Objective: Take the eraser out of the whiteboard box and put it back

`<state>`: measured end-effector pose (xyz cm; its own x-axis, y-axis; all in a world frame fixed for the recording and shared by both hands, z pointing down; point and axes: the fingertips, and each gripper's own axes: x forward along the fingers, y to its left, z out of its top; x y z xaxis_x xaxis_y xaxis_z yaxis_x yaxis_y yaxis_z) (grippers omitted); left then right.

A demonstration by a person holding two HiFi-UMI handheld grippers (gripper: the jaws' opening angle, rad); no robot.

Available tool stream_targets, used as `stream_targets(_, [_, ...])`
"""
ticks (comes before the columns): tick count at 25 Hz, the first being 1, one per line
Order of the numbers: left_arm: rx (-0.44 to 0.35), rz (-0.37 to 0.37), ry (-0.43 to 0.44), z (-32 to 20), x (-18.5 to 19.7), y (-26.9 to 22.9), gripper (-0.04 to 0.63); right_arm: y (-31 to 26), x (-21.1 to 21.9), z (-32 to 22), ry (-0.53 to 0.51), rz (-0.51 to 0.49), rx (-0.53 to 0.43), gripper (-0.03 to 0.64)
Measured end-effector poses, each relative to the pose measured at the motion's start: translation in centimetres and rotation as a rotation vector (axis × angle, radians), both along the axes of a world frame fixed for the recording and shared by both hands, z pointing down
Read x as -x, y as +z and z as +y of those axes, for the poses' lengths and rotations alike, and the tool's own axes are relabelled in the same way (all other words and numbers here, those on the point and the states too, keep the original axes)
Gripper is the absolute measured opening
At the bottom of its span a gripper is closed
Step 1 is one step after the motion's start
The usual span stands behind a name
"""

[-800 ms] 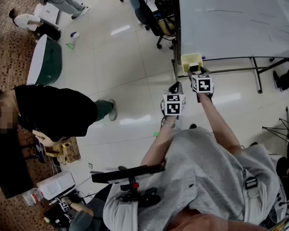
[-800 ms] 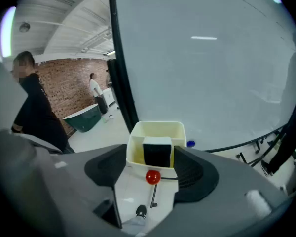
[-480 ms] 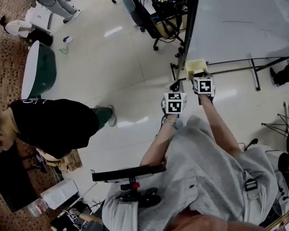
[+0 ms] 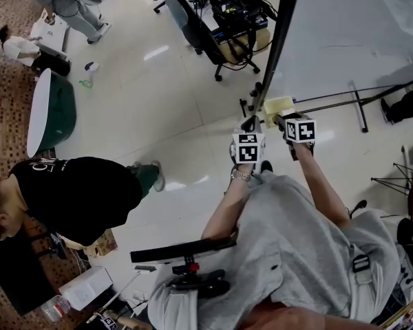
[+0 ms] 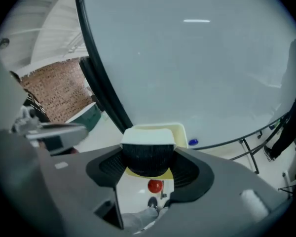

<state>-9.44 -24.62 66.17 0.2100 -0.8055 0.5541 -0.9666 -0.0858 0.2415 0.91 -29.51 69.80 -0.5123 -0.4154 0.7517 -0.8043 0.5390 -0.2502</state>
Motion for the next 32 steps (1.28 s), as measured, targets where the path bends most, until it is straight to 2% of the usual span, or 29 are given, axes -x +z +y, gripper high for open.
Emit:
stream_targets(3, [-0.014,0.001,-0.003,-1.4,0.0,-0.5,0.006,-5.9,0.6,-1.6,0.002,-0.096,-0.081,0.267])
stream_targets(5, [-0.018,-0.001,-0.006,-2.0,0.0,-0.6,0.006,-7.7,0.9,-3.3,0.016,-0.118,-0.140,0.267])
stream_targets(8, [-0.024,0.002,-0.015,-2.8,0.0,-0.7,0.006,-5.7,1.1,-4.9,0.030,-0.097,-0.121,0.267])
stream_targets(12, [-0.016,0.007,-0.032,-3.4,0.2,-0.2,0.006,-1.2,1.0,-5.1,0.034,-0.023,-0.083,0.267])
stream_targets(18, [-0.005,0.014,-0.031,-3.0,0.4,0.2,0.006,3.2,1.7,-4.8,-0.005,0.058,-0.044,0.275])
stream_targets(23, [-0.009,0.014,-0.026,-2.1,0.8,0.0,0.006,2.5,1.8,-4.3,-0.011,0.043,-0.040,0.285])
stream_targets(29, [0.008,0.052,0.003,-0.1,-1.7,0.8,0.006,-0.8,-1.0,-2.9,0.081,-0.011,-0.130,0.283])
stream_targets(30, [0.009,0.058,0.009,0.2,-2.4,0.9,0.006,-1.5,-1.6,-2.5,0.092,-0.019,-0.153,0.253])
stream_targets(31, [0.010,0.063,0.015,0.6,-3.0,1.0,0.006,-2.1,-2.1,-2.0,0.095,-0.032,-0.171,0.167])
stream_targets(32, [0.012,0.064,0.018,1.0,-3.5,1.1,0.006,-2.4,-2.2,-1.2,0.086,-0.053,-0.177,0.015])
